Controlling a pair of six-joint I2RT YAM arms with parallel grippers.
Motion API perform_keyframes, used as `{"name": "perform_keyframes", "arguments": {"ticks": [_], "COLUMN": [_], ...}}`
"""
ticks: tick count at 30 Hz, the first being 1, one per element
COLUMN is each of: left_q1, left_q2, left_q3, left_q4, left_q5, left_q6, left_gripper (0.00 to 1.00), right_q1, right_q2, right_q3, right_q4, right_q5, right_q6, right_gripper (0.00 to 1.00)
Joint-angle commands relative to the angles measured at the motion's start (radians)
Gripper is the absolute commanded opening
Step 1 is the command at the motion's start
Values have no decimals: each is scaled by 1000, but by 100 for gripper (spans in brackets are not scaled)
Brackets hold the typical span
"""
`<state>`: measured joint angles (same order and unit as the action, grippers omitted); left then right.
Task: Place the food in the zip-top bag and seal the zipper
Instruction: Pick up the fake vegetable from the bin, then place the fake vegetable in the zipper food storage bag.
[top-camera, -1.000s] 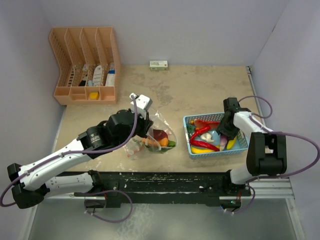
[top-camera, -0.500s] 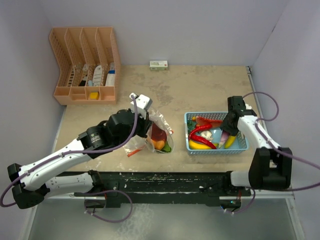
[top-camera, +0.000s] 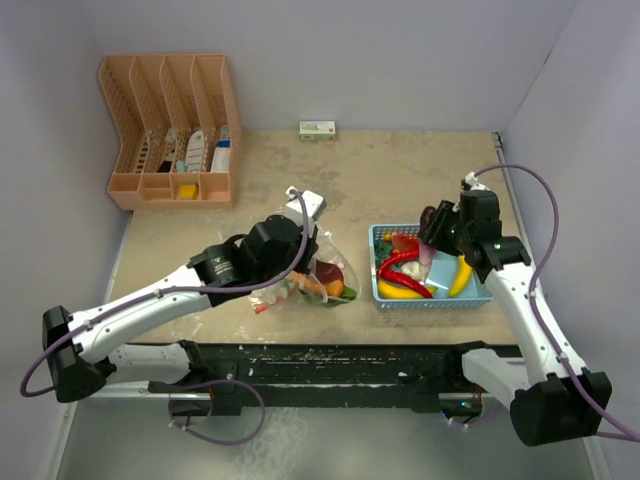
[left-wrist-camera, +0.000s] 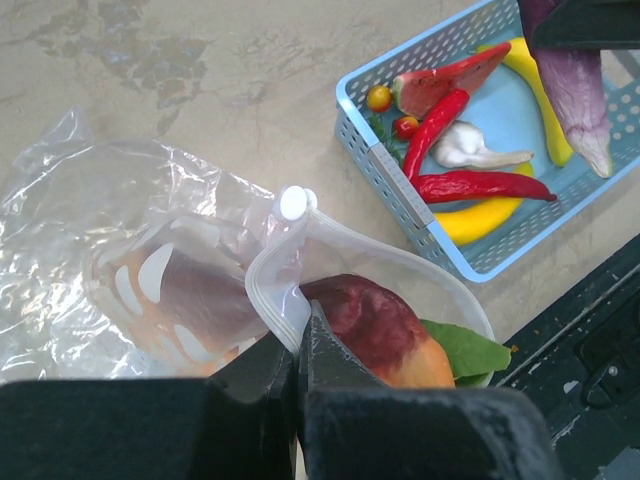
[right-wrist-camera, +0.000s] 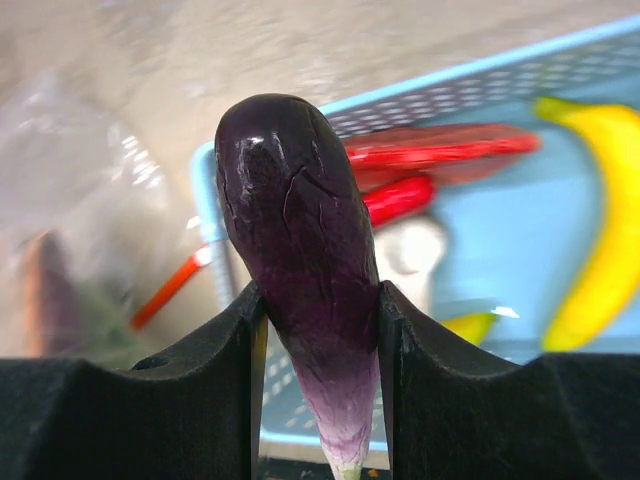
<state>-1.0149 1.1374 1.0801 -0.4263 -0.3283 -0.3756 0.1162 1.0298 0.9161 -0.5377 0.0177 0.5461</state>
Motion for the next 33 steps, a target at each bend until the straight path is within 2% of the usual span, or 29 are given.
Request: {"name": "perform_keyframes", "arguments": {"ticks": [1,13,18,25,33], "left_q1": [18,61,63,62,62], "left_q2": [51,156,167,149,127], "left_q3": [75,80,94,107,96], "left_q4": [102,155,153,155,173], "left_q5": [17,71,69,74,99], "left_q6": [-3,-27,-15,-3,-12], "left_gripper": [0,0,0,0,0], "right_q1": [67,198,314,457,475], "right_q2": [-80,-194,-142,-102,44], "right_q3": [51,15,26,31,123], "right_q4": [102,214,122,43,9], "right_q5": [-162,-551,-561,-482,-432], "right_q6": [-34,-85,-124,-123,-126], "right_gripper": [0,0,0,0,0]}}
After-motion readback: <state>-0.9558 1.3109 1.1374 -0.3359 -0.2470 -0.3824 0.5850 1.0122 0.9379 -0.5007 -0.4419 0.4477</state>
